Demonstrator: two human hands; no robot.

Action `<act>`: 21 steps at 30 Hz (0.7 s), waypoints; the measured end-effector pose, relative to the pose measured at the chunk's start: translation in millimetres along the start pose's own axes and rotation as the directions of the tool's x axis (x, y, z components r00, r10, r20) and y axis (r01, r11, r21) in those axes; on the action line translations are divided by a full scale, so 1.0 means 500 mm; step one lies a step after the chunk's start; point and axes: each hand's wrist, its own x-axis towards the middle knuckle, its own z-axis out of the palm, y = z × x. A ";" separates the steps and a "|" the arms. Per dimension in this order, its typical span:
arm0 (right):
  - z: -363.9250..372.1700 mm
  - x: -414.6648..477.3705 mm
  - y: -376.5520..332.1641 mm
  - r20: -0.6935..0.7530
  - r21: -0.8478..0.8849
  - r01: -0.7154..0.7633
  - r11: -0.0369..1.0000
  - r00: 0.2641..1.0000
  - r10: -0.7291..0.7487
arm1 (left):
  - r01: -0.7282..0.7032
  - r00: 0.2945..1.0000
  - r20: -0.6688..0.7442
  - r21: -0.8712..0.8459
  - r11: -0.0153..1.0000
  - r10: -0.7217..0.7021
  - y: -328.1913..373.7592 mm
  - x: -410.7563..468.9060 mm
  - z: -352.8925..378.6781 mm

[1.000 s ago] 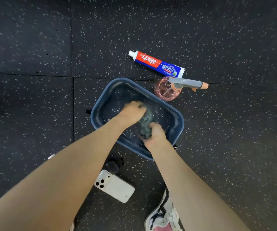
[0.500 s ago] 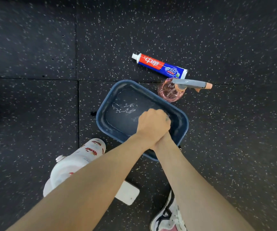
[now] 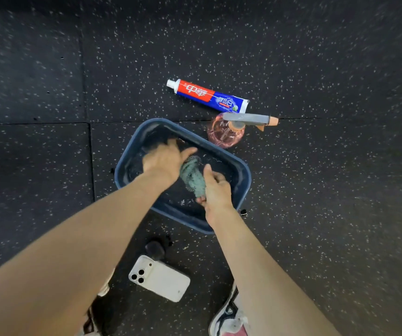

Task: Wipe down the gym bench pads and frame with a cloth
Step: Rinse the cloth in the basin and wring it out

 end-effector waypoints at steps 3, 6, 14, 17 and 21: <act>-0.015 0.014 -0.002 -0.043 -0.009 0.009 1.000 0.999 -0.009 | -0.070 0.989 0.135 0.024 0.997 0.066 -0.036 0.000 0.010; -0.018 0.023 0.005 -0.137 -0.219 0.004 0.976 0.990 -0.034 | -0.256 0.935 0.272 0.067 0.964 0.230 -0.054 -0.004 0.033; -0.003 0.018 0.012 -0.159 -0.312 0.044 0.949 0.983 -0.097 | 0.006 0.976 0.216 0.002 1.000 -0.006 -0.038 0.008 0.063; 0.005 0.019 0.009 -0.108 0.030 -0.075 0.997 0.991 0.078 | 0.134 0.976 0.210 -0.351 0.927 -0.062 -0.018 0.003 0.051; 0.007 0.007 0.000 0.014 0.253 -0.230 0.940 0.972 0.234 | 0.009 0.931 0.301 -0.585 0.811 0.207 0.016 -0.047 -0.004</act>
